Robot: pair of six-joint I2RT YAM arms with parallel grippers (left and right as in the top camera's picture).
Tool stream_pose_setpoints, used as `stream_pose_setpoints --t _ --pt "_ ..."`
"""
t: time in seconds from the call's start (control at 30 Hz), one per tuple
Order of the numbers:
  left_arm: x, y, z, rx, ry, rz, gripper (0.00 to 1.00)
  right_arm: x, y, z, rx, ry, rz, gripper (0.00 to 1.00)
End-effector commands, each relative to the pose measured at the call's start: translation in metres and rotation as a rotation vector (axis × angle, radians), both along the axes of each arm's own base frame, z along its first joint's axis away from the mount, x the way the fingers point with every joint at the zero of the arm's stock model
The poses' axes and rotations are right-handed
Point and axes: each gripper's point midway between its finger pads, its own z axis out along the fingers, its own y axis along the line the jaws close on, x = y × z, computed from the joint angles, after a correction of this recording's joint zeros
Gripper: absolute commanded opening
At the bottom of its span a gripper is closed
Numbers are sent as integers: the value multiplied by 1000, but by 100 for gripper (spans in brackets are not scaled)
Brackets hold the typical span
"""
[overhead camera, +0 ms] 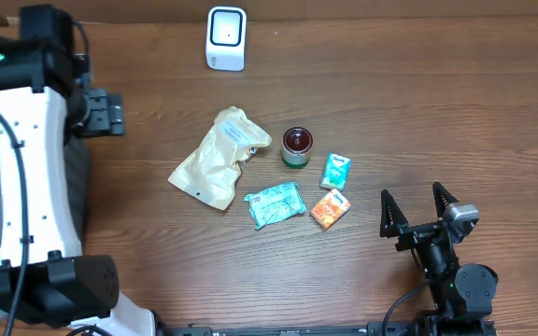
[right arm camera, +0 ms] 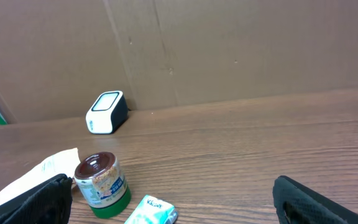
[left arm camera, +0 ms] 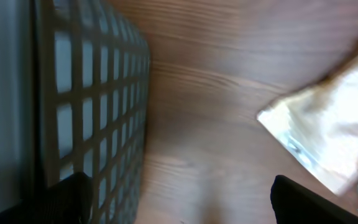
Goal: Scan the item barcode
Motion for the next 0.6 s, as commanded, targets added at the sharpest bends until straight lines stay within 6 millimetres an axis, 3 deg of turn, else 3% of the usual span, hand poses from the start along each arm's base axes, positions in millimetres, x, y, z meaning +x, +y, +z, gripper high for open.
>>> stream_pose_setpoints --t 0.0,0.17,0.3,0.57 --pt "-12 38 0 35 8 20 92 0 0 -2 0 -1 3 100" --pt "-13 51 -1 -17 -26 32 90 0 0 -2 0 -1 3 100" --pt "-15 39 -3 -89 -24 25 83 0 0 -2 0 -1 3 100" --pt "-58 29 -9 -139 116 285 67 0 0 -2 0 -1 3 100"
